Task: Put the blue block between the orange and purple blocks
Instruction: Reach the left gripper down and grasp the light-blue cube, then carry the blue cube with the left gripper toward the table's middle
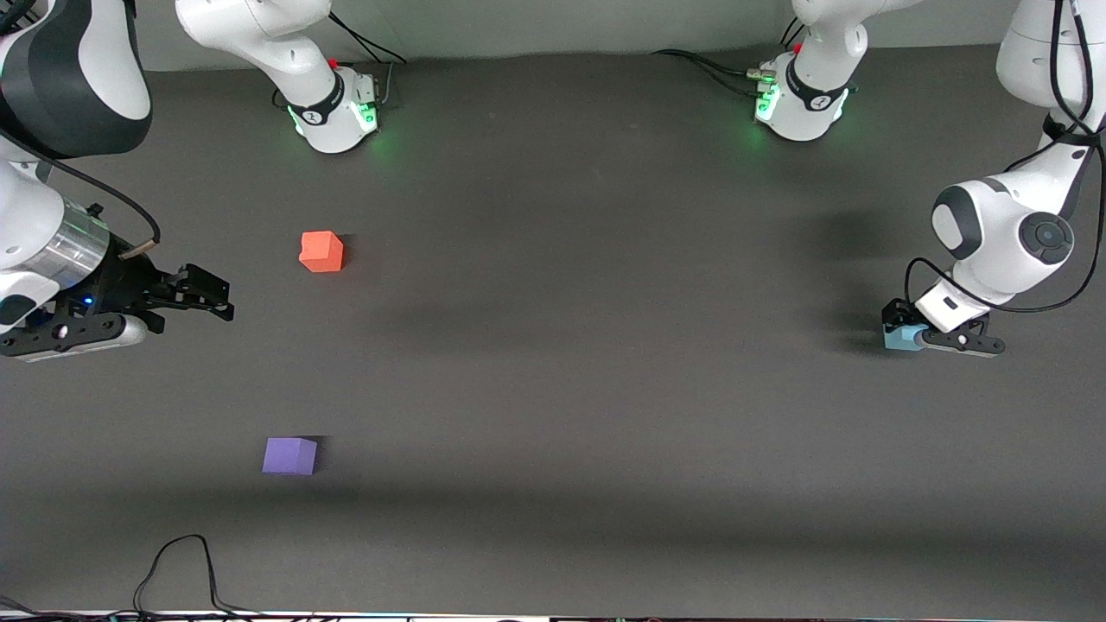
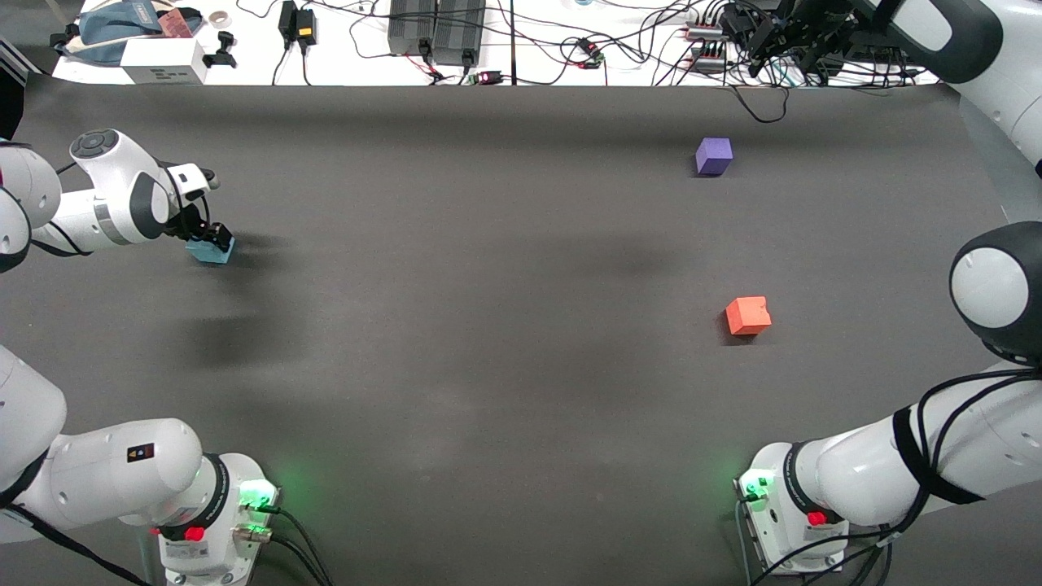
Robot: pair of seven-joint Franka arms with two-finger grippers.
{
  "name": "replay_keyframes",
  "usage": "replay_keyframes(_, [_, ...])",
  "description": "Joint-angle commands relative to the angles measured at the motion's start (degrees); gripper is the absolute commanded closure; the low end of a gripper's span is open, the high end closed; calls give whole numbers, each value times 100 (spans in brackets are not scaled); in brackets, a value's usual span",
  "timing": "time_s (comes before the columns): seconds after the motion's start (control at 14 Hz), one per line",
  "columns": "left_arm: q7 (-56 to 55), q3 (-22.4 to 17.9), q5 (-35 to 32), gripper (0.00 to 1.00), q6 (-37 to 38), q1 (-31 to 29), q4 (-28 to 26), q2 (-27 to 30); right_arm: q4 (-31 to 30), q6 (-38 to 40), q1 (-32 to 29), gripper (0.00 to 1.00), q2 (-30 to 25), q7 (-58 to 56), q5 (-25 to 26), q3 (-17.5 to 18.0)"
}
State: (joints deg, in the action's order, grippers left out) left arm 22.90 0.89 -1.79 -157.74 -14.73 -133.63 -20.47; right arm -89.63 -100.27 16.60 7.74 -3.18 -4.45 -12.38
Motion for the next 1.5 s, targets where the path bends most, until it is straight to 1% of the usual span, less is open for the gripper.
replay_keyframes(0.0, [12,8,-58,63,33,-13,29,60,130,16,19,0,61,-43,-4,-37])
replay_keyframes(0.07, [21,8,-58,63,85,-12,64,104,130,16,36,0,61,-42,-4,-37])
replay_keyframes(0.14, [47,-1,-58,63,355,-21,213,174,130,16,19,0,61,-42,-4,-37])
replay_keyframes(0.21, [65,8,-58,63,889,-13,510,305,139,25,19,0,44,-60,-4,-37])
replay_keyframes(0.36, [-31,51,-50,63,2249,66,1326,516,139,34,19,0,53,-51,-4,-37])
replay_keyframes(0.43, [-249,61,-50,63,2953,162,1774,587,139,25,36,0,61,-43,-4,-37])
replay_keyframes(0.57, [-819,52,-41,63,4298,653,2741,623,139,25,36,0,61,-42,-4,-37])
replay_keyframes(0.64, [-1310,61,-41,63,4940,960,3241,579,139,25,36,0,61,-42,-4,-37])
replay_keyframes(0.71, [-1802,61,-32,63,5329,1268,3551,562,139,25,36,0,61,-42,-4,-37])
replay_keyframes(0.79, [-2372,61,3,63,5524,1610,3719,553,139,25,45,0,70,-42,5,-37])
replay_keyframes(0.86, [-3005,61,12,63,5561,2022,3782,553,139,25,45,0,79,-42,5,-37])
replay_keyframes(1.0, [-4384,61,30,63,5456,2962,3878,431,139,25,45,0,79,-42,5,-37])
replay_keyframes(1.21, [-6099,61,-40,65,5167,4264,4388,-193,121,42,45,0,70,-43,14,-37])
replay_keyframes(1.43, [-7130,61,-41,66,4596,5196,4599,-632,121,34,63,0,158,-16,14,-28])
